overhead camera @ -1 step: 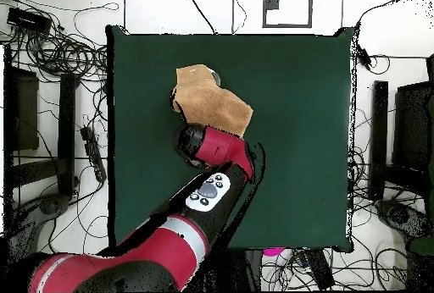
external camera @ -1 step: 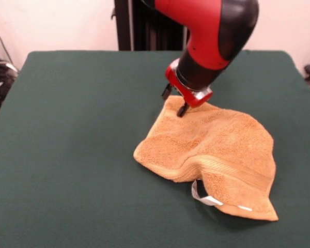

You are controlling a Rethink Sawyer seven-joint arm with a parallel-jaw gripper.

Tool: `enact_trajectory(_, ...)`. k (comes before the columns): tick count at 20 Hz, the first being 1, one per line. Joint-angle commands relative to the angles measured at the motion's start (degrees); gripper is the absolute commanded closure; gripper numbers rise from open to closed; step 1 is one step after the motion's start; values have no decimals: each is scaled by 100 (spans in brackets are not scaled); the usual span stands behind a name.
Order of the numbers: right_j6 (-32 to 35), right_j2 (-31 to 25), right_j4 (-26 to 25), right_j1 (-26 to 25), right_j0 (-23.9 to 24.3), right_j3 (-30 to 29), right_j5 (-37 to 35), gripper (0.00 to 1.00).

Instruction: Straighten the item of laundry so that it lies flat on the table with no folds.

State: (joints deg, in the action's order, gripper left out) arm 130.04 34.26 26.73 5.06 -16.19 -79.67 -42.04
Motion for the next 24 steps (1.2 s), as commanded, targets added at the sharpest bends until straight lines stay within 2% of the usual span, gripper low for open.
enact_trajectory(1,1459,-300,31,-855,136,733,-248,0)
enact_trajectory(9,939,-30,-326,-837,400,664,-224,0)
enact_trajectory(13,476,-15,-608,-498,584,214,261,0)
enact_trajectory(19,-44,-279,-1086,200,1004,-619,869,0)
enact_trajectory(24,1,-574,-1382,453,1133,-1047,1183,0)
